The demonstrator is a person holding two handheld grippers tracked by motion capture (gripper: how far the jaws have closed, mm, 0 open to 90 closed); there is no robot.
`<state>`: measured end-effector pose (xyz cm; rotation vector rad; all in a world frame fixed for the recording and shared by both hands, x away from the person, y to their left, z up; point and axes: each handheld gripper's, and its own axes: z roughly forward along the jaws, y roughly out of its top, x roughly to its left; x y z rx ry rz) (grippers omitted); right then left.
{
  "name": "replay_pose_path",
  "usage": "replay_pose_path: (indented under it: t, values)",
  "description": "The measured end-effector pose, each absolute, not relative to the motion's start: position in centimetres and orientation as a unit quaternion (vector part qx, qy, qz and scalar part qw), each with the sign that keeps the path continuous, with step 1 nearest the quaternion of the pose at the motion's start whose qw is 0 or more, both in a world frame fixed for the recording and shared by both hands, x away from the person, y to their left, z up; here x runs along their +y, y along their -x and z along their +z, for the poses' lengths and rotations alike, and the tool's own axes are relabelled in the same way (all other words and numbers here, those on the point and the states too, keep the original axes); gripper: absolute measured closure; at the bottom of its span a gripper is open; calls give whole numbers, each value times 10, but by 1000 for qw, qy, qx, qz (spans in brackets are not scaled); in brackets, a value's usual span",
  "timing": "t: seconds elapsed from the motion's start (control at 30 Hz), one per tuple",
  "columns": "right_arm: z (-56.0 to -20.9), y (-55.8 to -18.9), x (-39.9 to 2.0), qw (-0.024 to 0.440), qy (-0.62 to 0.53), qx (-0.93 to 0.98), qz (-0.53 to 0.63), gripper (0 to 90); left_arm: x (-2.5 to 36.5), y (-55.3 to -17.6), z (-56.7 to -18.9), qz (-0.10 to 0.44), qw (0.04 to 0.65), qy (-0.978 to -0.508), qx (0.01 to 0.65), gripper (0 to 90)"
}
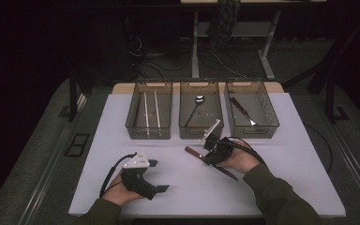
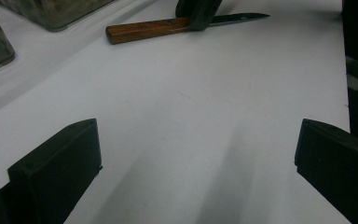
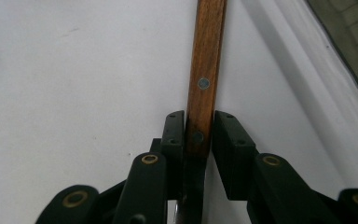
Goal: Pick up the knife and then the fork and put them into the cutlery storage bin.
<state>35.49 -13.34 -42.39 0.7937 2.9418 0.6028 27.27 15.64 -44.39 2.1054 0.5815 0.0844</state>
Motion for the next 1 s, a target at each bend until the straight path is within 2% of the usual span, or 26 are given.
replay_pose_path:
  t: [0.4,0.67,1.0]
  values:
    - [-418,-375,-110,-32,-255,962,93,735,156,-272,-444,34,460,-856,234,0]
    - [-417,-378,-92,-20,-236,971,27,762,156,-272,-443,34,459,-856,233,0]
    - [-406,-378,-112,-22,-246,965,87,764,157,-273,-443,34,461,-855,233,0]
